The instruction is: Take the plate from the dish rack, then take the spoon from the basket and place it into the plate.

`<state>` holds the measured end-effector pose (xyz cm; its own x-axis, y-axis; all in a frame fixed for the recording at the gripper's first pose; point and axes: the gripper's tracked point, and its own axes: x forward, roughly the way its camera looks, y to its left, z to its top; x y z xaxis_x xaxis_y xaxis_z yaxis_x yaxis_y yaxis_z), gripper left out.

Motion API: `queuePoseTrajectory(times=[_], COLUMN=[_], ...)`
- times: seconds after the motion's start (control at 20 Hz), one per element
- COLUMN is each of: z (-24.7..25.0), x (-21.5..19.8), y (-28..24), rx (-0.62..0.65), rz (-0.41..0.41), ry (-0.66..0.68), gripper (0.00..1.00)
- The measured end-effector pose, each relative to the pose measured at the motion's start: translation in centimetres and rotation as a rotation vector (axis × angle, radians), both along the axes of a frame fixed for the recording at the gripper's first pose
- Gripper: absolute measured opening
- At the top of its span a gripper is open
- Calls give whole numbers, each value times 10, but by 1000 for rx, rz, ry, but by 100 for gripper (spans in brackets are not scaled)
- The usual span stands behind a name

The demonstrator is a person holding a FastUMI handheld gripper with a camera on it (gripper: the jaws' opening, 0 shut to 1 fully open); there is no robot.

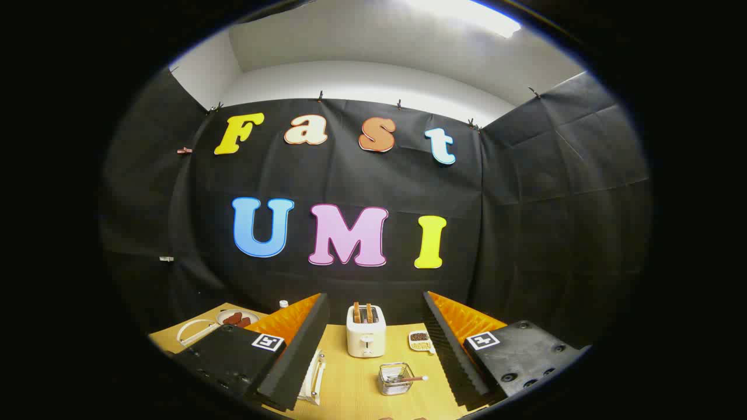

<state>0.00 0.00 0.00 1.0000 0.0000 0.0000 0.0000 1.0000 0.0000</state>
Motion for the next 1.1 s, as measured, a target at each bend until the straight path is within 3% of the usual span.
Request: queuePoseTrajectory(times=[1.1], z=[-20], x=[5], y=[26], rx=[57], rz=[38], ry=[59], gripper=[97])
